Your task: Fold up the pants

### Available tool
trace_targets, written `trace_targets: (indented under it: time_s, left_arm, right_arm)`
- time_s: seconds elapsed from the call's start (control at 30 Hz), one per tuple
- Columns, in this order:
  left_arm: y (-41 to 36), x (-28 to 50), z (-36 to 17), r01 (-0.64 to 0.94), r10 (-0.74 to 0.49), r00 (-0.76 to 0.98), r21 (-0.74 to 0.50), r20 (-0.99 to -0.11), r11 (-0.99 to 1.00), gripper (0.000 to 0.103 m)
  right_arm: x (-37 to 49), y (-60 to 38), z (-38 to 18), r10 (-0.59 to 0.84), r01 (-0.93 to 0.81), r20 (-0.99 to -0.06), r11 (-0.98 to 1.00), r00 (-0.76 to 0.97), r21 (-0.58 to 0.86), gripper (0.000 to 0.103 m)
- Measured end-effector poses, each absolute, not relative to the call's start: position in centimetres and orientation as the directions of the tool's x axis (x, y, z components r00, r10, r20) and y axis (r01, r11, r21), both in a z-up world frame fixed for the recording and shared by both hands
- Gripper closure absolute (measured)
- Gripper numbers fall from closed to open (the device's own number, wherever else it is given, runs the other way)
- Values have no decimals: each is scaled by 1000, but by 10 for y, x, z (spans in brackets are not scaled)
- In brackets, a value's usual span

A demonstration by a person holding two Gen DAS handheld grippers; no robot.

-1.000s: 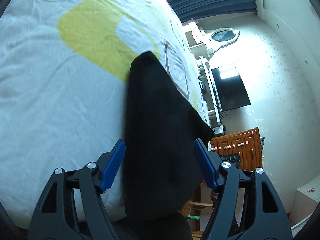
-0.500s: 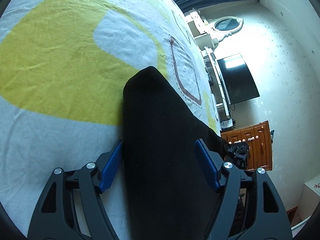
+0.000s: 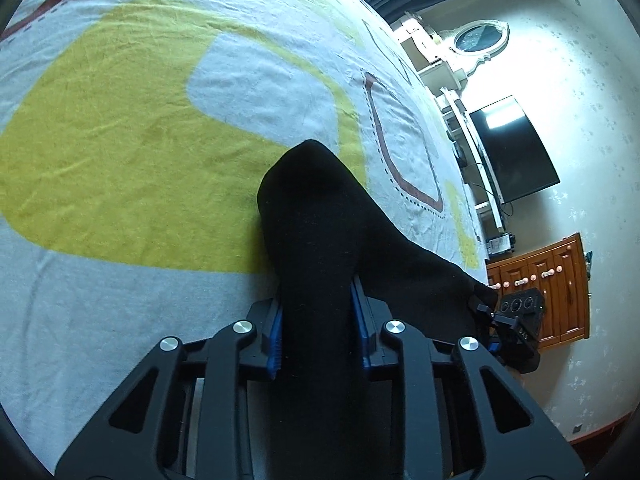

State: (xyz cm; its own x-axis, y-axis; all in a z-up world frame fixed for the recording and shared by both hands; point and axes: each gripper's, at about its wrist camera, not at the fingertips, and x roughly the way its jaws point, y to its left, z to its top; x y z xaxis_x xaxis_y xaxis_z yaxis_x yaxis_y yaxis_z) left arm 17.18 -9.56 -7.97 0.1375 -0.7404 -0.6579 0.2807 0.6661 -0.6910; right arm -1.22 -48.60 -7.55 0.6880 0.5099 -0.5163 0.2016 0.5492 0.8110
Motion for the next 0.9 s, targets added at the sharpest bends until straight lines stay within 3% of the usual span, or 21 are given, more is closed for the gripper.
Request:
trace_targets:
  time_s: [0.9]
  left_arm:
    - [-32,203,-71,235,-690,199,-649,-696,723,79]
  right_arm:
    - [48,-432,-74,568,173,-486,516,665,839,59]
